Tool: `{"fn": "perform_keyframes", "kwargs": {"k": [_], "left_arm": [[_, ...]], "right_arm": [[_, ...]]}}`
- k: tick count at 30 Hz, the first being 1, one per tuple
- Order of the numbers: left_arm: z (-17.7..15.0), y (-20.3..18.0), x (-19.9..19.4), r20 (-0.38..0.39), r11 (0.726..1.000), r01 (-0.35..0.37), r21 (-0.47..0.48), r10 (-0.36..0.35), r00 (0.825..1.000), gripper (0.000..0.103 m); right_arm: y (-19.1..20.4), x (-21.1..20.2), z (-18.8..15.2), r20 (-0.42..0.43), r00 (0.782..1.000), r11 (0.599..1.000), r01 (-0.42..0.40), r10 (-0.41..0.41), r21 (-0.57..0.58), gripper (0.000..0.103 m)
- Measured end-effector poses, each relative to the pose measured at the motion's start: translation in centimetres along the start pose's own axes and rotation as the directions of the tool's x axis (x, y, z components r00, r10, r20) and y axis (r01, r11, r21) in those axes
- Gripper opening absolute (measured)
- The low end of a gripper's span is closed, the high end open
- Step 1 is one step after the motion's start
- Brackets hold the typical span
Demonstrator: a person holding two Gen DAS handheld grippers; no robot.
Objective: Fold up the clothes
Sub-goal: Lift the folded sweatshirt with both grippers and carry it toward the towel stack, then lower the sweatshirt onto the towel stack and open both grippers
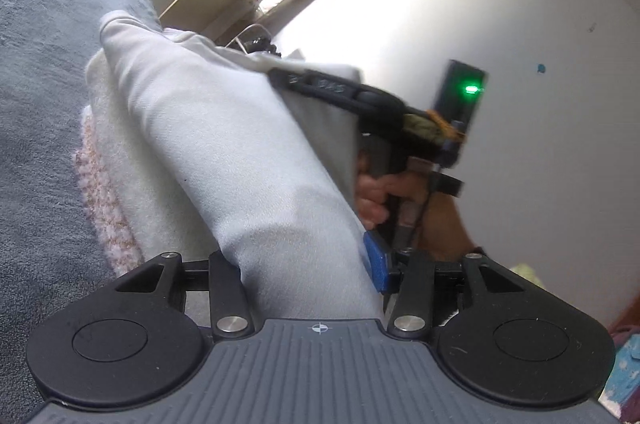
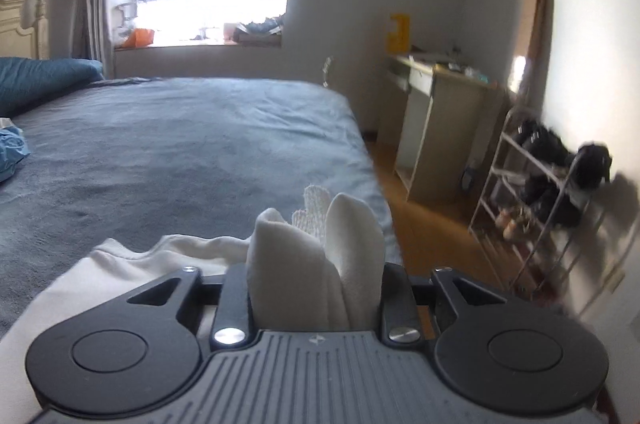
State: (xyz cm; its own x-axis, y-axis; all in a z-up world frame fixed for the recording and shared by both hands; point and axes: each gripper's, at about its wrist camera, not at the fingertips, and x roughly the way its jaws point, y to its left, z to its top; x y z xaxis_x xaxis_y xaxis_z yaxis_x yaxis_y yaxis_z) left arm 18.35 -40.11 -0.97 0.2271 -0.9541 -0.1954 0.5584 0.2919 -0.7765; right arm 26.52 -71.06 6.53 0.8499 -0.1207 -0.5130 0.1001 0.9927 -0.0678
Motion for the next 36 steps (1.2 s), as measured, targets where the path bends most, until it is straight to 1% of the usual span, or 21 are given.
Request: {"fn": "perform_keyframes", "kwargs": {"k": [1, 2, 5, 8, 9, 11, 13, 15, 16, 18, 20, 22, 24, 25, 26, 27, 28, 29, 32, 33, 36], "left_arm": [[0.1, 0.0, 0.2, -0.002, 1.000, -0.002, -0.003, 0.002, 1.000, 0.047], [-0.1, -0.3, 0.0, -0.003, 1.000, -0.004, -0.004, 0.004, 1.000, 0.048], [-0.1, -0.3, 0.1, -0.007, 1.000, -0.009, -0.009, 0.009, 1.000, 0.050], [-0.2, 0.0, 0.3, -0.014, 1.000, -0.011, -0.018, 0.010, 1.000, 0.050], [-0.1, 0.2, 0.4, -0.017, 1.000, -0.009, -0.026, 0.009, 1.000, 0.050], [0.1, 0.3, 0.6, -0.022, 0.999, -0.007, -0.042, 0.006, 1.000, 0.050], [0.2, 0.3, 0.6, -0.027, 0.999, -0.005, -0.054, 0.003, 1.000, 0.050], [0.1, 0.3, 0.5, -0.033, 0.998, -0.001, -0.068, -0.001, 0.999, 0.052], [0.2, 0.3, 0.4, -0.038, 0.997, 0.003, -0.079, -0.006, 0.999, 0.054], [0.5, 0.7, 0.6, -0.048, 0.995, 0.015, -0.102, -0.020, 0.999, 0.059], [0.5, 0.8, 0.6, -0.058, 0.993, 0.010, -0.116, -0.017, 0.998, 0.061], [0.4, 0.7, 0.5, -0.068, 0.992, 0.001, -0.129, -0.010, 0.998, 0.062], [0.7, 0.9, 0.5, -0.078, 0.990, -0.008, -0.142, -0.003, 0.997, 0.062], [0.9, 1.0, 0.5, -0.083, 0.989, -0.012, -0.149, 0.000, 0.997, 0.062], [1.0, 1.1, 0.4, -0.089, 0.987, -0.016, -0.158, 0.002, 0.996, 0.062], [1.2, 1.3, 0.4, -0.095, 0.986, -0.019, -0.167, 0.003, 0.995, 0.062], [1.4, 1.4, 0.3, -0.101, 0.984, -0.021, -0.177, 0.003, 0.995, 0.064], [1.6, 1.6, 0.6, -0.108, 0.982, -0.024, -0.187, 0.004, 0.994, 0.064], [2.5, 2.7, 1.7, -0.126, 0.974, -0.027, -0.225, -0.001, 0.992, 0.066], [2.7, 3.0, 1.8, -0.130, 0.969, -0.028, -0.246, -0.004, 0.992, 0.066], [3.5, 3.1, 1.9, -0.127, 0.959, -0.047, -0.281, 0.011, 0.992, 0.073]], "right_arm": [[-0.3, 0.7, -0.1, -0.024, 1.000, 1.000, 0.007, -0.006, 0.020, 0.051], [-1.2, 0.6, 0.1, -0.022, 1.000, 0.997, 0.009, -0.007, 0.074, 0.059], [-4.0, 0.4, 0.8, -0.014, 1.000, 0.971, 0.014, -0.011, 0.239, 0.062], [-7.3, -3.2, 1.5, 0.097, 0.993, 0.909, 0.025, -0.072, 0.417, 0.069], [-8.4, -4.7, 1.6, 0.137, 0.986, 0.886, 0.019, -0.093, 0.463, 0.070], [-9.7, -8.6, 1.4, 0.209, 0.962, 0.855, 0.043, -0.175, 0.517, 0.072], [-10.1, -12.5, 0.7, 0.263, 0.939, 0.853, 0.057, -0.223, 0.519, 0.073], [-9.7, -15.8, -0.8, 0.289, 0.943, 0.881, 0.010, -0.165, 0.474, 0.073], [-9.1, -17.0, -1.7, 0.279, 0.949, 0.890, 0.006, -0.150, 0.456, 0.072], [-7.4, -18.7, -3.6, 0.235, 0.959, 0.906, 0.045, -0.157, 0.421, 0.066], [-5.9, -19.2, -5.7, 0.209, 0.975, 0.922, -0.006, -0.082, 0.388, 0.058], [-4.7, -18.4, -7.4, 0.164, 0.983, 0.927, 0.010, -0.077, 0.374, 0.055], [-4.2, -16.3, -8.6, 0.109, 0.989, 0.927, 0.049, -0.096, 0.372, 0.050], [-4.4, -15.2, -9.1, 0.075, 0.985, 0.924, 0.118, -0.155, 0.364, 0.048], [-4.6, -14.1, -9.5, 0.041, 0.976, 0.917, 0.187, -0.215, 0.352, 0.043], [-4.8, -13.1, -10.0, 0.008, 0.961, 0.905, 0.256, -0.275, 0.339, 0.043], [-5.5, -12.5, -10.2, -0.003, 0.934, 0.873, 0.335, -0.357, 0.353, 0.044], [-6.2, -12.8, -10.4, 0.002, 0.913, 0.841, 0.374, -0.407, 0.390, 0.045], [-6.0, -16.5, -11.2, 0.133, 0.910, 0.805, 0.269, -0.392, 0.529, 0.044], [-4.9, -18.1, -11.5, 0.196, 0.908, 0.822, 0.222, -0.370, 0.525, 0.044], [-0.3, -21.5, -12.9, 0.310, 0.877, 0.869, 0.203, -0.366, 0.452, 0.044]]}}
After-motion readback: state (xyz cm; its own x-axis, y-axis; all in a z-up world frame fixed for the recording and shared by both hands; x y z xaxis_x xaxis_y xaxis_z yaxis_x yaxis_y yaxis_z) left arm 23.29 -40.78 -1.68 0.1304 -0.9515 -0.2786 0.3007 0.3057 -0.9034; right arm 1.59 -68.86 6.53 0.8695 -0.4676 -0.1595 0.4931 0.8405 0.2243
